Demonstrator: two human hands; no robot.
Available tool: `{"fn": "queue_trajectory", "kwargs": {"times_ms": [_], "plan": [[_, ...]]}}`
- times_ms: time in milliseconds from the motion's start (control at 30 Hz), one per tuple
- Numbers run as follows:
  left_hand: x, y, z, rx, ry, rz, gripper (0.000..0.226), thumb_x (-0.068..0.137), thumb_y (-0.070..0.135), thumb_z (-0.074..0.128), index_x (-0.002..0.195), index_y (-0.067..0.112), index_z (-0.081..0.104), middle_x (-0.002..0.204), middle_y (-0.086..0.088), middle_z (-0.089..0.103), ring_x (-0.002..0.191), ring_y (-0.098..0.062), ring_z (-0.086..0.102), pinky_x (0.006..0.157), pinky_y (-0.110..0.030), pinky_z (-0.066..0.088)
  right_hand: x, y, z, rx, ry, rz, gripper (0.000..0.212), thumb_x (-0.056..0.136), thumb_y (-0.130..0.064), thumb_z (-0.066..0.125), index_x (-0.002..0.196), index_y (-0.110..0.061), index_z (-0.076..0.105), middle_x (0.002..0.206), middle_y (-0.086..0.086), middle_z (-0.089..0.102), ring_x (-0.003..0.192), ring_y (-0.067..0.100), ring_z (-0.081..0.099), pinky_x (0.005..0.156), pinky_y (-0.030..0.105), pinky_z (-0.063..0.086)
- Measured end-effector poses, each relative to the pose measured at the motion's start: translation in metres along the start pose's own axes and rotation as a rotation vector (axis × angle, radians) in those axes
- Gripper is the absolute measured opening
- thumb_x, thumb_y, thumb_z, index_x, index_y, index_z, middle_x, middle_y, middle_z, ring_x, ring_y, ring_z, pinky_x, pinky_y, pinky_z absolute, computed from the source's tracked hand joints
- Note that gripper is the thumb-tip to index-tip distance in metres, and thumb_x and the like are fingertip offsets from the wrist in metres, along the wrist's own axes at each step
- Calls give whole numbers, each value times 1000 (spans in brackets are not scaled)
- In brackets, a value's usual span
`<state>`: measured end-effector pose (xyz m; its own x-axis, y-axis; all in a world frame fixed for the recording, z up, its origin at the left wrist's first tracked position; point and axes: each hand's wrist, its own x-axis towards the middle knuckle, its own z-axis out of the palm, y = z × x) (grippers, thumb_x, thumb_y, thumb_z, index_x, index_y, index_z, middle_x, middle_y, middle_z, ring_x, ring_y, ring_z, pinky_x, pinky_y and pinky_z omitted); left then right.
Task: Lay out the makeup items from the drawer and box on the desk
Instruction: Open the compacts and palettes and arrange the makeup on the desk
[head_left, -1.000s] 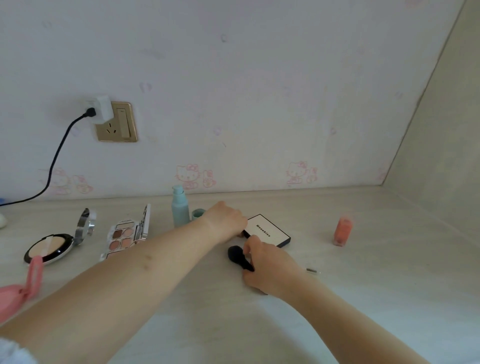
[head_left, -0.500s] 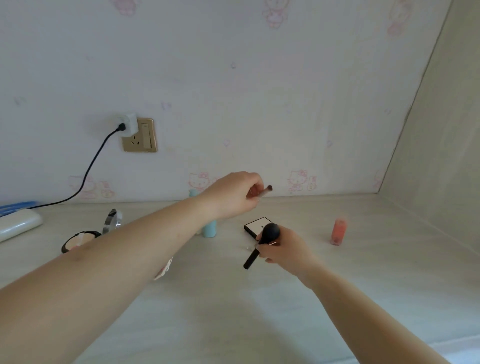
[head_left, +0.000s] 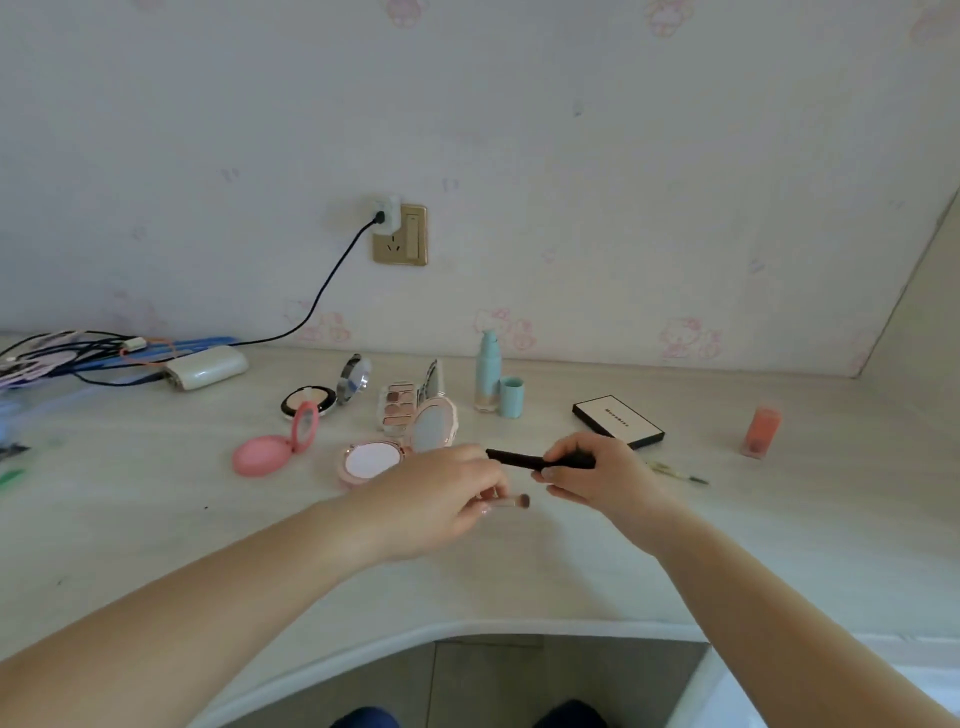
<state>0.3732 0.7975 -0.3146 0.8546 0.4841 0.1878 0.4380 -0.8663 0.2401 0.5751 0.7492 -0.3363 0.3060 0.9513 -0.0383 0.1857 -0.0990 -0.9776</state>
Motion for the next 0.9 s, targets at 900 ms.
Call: {"fn": "queue_trajectory", "kwargs": {"times_ms": [900], "plan": [[-86,-93,20,-60,118,-281,11,85,17,65,92,24,70,84,17,54,73,6,48,72,-24,43,12,1,103,-510,-259,-194,12,82,-17,69,82,-28,66,71,-17,56,63,0,50,54,2,37]]}}
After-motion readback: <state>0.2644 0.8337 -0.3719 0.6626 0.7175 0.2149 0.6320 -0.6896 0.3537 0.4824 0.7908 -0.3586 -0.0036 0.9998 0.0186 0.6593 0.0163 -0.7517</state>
